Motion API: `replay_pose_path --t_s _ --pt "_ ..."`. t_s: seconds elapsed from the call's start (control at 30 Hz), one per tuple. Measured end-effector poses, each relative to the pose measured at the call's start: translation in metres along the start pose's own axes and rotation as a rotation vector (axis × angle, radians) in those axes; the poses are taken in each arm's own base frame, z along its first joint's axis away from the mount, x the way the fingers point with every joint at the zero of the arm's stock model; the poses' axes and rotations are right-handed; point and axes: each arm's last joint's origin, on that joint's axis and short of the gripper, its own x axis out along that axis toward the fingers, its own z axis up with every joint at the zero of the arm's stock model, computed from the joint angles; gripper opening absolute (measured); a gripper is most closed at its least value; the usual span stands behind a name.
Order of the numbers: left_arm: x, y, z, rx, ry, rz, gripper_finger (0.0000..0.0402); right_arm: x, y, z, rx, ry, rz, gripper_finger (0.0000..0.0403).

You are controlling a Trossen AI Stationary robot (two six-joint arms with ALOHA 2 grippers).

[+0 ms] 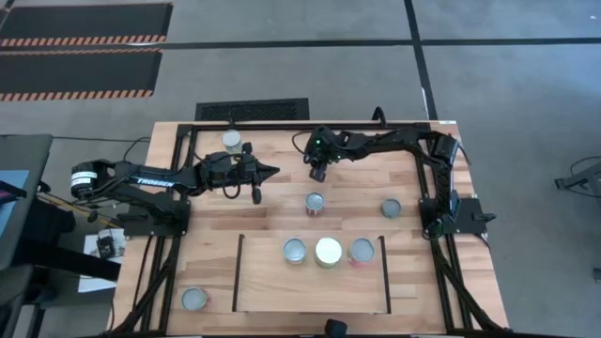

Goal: Pick and place cans onto a shelf
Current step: Put the yellow mushroom can on the shelf

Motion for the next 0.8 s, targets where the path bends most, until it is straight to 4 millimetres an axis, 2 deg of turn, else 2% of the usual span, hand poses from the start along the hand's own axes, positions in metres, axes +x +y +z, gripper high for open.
replay_pose_path --t_s 0.13,0.23,0.6,0.8 --pt "0.0000 -0.0001 -0.0013 0.000 0.013 -0.001 0.0002 0.0011 -0.0020 -0.0005 0.004 -0.001 -0.002 0.0160" --pt "0.0000 -0.0001 -0.0012 0.001 0.012 -0.001 0.0002 0.0011 -0.0045 -0.0010 0.009 0.000 0.001 0.0142" --pt "0.0000 -0.0001 -0.0012 0.000 0.012 -0.001 0.0002 0.0007 -0.0088 -0.0021 -0.009 -0.001 0.019 0.0017" --pt "-0.0001 -0.0001 -0.0013 0.001 0.014 -0.001 0.0002 -0.0061 -0.0043 -0.0003 -0.019 0.006 0.033 0.0011"
